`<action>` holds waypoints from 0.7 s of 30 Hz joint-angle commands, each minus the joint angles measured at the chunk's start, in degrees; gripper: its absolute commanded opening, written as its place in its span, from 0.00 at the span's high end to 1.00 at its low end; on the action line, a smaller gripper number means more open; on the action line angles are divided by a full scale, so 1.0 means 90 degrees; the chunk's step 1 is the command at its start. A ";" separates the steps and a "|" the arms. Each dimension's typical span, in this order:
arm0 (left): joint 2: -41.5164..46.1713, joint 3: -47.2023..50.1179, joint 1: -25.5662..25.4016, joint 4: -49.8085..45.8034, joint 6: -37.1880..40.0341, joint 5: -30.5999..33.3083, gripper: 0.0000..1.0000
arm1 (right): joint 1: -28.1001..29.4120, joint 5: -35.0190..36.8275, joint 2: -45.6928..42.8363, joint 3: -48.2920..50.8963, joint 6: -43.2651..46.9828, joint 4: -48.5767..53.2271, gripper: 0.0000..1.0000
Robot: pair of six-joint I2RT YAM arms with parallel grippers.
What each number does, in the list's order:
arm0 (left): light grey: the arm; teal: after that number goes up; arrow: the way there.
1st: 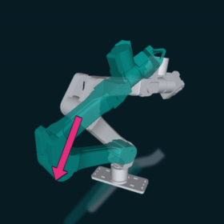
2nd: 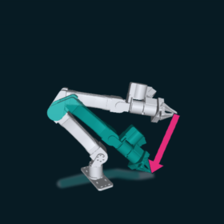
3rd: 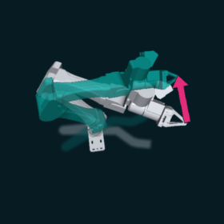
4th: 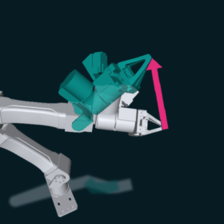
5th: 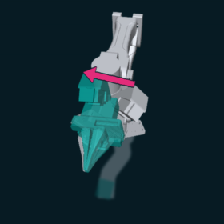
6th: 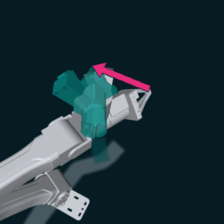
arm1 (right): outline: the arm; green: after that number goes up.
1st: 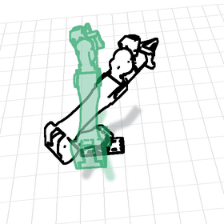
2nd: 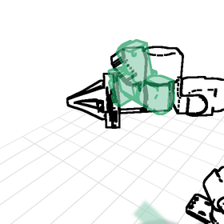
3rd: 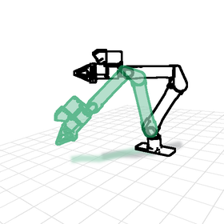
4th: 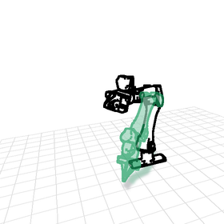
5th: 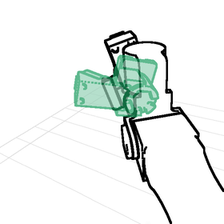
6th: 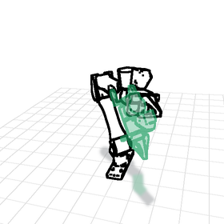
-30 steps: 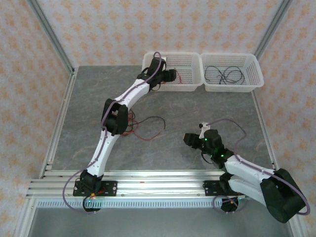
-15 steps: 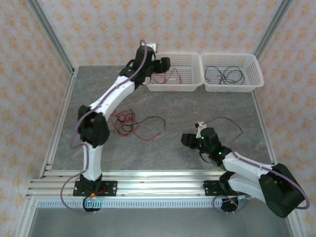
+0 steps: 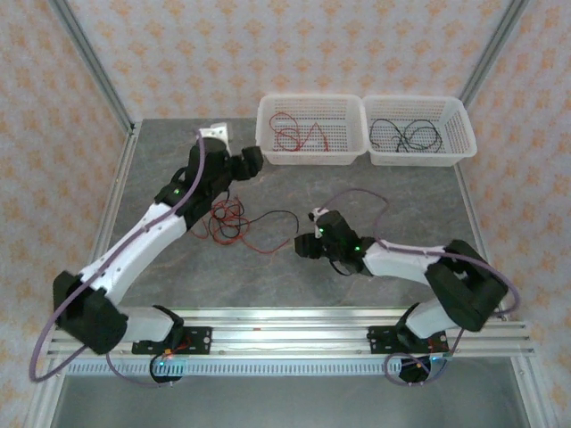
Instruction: Untangle the cables
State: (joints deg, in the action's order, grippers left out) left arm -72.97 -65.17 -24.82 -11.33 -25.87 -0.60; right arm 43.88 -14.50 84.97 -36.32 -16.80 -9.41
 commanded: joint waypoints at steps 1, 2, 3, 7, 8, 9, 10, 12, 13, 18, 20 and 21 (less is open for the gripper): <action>0.0754 0.0468 -0.0025 -0.0388 -0.0288 0.0550 0.22 | 0.0248 0.0549 0.0530 -0.0742 0.0540 0.0680 0.53; 0.0918 0.0580 -0.0023 -0.0494 -0.0313 0.0632 0.22 | 0.0328 0.0646 0.0682 -0.0952 0.0620 0.0842 0.53; 0.1109 0.0736 -0.0016 -0.0623 -0.0337 0.0711 0.22 | 0.0444 0.0764 0.0832 -0.1187 0.0687 0.1006 0.53; 0.1696 0.1161 -0.0016 -0.0952 -0.0498 0.0977 0.22 | 0.0846 0.0795 0.1280 -0.1848 0.0698 0.1325 0.53; 0.1853 0.1267 -0.0013 -0.1026 -0.0549 0.1051 0.22 | 0.0929 0.0707 0.1387 -0.2014 0.0644 0.1343 0.53; 0.2004 0.1374 0.0002 -0.1094 -0.0610 0.1126 0.22 | 0.1004 0.0616 0.1505 -0.2173 0.0571 0.1345 0.53; 0.2121 0.1468 0.0000 -0.1156 -0.0660 0.1203 0.22 | 0.1046 0.0528 0.1604 -0.2312 0.0487 0.1336 0.53; 0.2405 0.1681 -0.0006 -0.1304 -0.0812 0.1390 0.22 | 0.1119 0.0276 0.1841 -0.2615 0.0263 0.1251 0.53; 0.2531 0.1767 -0.0001 -0.1344 -0.0820 0.1446 0.22 | 0.1127 0.0148 0.1946 -0.2723 0.0156 0.1161 0.53; 0.3158 0.2081 0.0005 -0.1534 -0.1151 0.1544 0.23 | 0.1129 -0.0341 0.2523 -0.3367 -0.0232 0.0792 0.55; 0.3346 0.2103 0.0004 -0.1670 -0.1252 0.1577 0.23 | 0.1129 -0.0303 0.2802 -0.3712 -0.0331 0.0872 0.56; 0.3446 0.2120 0.0009 -0.1748 -0.1302 0.1588 0.23 | 0.1127 -0.0280 0.2959 -0.3907 -0.0380 0.0948 0.58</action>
State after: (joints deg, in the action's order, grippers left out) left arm -44.27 -46.76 -24.75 -24.18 -35.00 11.35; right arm 54.06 -16.14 108.81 -67.42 -17.52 -0.40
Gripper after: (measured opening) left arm 0.770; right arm 0.431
